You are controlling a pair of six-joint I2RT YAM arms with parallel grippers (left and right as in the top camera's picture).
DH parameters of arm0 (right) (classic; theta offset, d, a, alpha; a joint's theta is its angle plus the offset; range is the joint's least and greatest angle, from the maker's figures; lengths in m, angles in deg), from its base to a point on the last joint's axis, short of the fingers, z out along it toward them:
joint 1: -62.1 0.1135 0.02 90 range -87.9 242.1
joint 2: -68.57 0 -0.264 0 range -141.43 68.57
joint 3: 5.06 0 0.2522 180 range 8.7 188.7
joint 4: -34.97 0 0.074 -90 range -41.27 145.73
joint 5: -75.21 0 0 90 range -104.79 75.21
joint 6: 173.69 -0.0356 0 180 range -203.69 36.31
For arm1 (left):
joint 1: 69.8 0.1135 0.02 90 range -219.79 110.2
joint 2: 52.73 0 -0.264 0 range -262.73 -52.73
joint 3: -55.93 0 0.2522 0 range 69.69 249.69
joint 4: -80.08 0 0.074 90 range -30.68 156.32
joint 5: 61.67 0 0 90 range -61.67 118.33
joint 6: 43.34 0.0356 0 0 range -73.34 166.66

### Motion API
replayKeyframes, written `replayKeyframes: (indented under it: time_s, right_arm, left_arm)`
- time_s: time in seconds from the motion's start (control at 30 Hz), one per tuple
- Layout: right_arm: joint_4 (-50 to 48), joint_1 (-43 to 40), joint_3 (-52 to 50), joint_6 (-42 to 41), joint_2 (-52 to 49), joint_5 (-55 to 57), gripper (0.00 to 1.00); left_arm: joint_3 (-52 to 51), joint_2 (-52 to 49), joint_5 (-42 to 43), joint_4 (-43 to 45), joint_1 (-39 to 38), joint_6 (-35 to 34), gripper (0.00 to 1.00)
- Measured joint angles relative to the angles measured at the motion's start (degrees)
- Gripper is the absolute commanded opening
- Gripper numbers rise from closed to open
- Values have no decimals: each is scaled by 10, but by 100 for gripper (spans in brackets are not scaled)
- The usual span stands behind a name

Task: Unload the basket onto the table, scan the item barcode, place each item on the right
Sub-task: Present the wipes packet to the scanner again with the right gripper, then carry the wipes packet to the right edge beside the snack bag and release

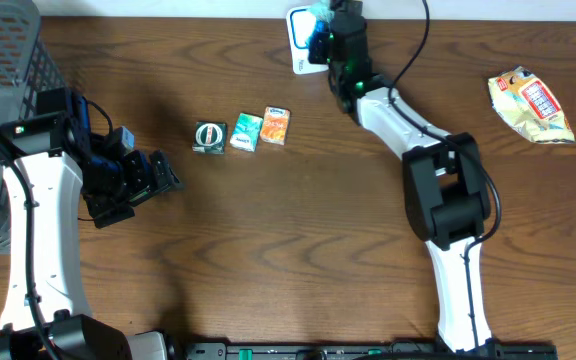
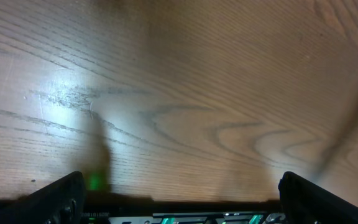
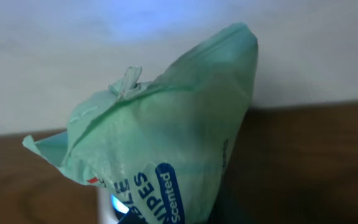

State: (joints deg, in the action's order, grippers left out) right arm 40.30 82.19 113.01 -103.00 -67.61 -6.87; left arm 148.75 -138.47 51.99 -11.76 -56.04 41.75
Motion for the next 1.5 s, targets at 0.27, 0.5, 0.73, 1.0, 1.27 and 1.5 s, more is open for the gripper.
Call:
replayKeyframes:
  time_s: [0.27, 0.5, 0.73, 1.0, 1.27, 1.5]
  right_arm:
    - [239, -77, 0, 91, 99, 64, 9]
    - [461, -176, 10, 221, 134, 102, 11]
    - [529, -264, 9, 246, 112, 107, 59]
    - [555, -320, 9, 210, 99, 104, 79]
    - [544, -274, 9, 200, 103, 88, 72]
    - [516, -191, 9, 196, 160, 31, 69]
  left_arm:
    - [0, 0, 0, 0, 0, 0, 98]
    - [0, 0, 0, 0, 0, 0, 98]
    - [0, 0, 0, 0, 0, 0, 98]
    - [0, 0, 0, 0, 0, 0, 98]
    - [0, 0, 0, 0, 0, 0, 98]
    - [0, 0, 0, 0, 0, 0, 98]
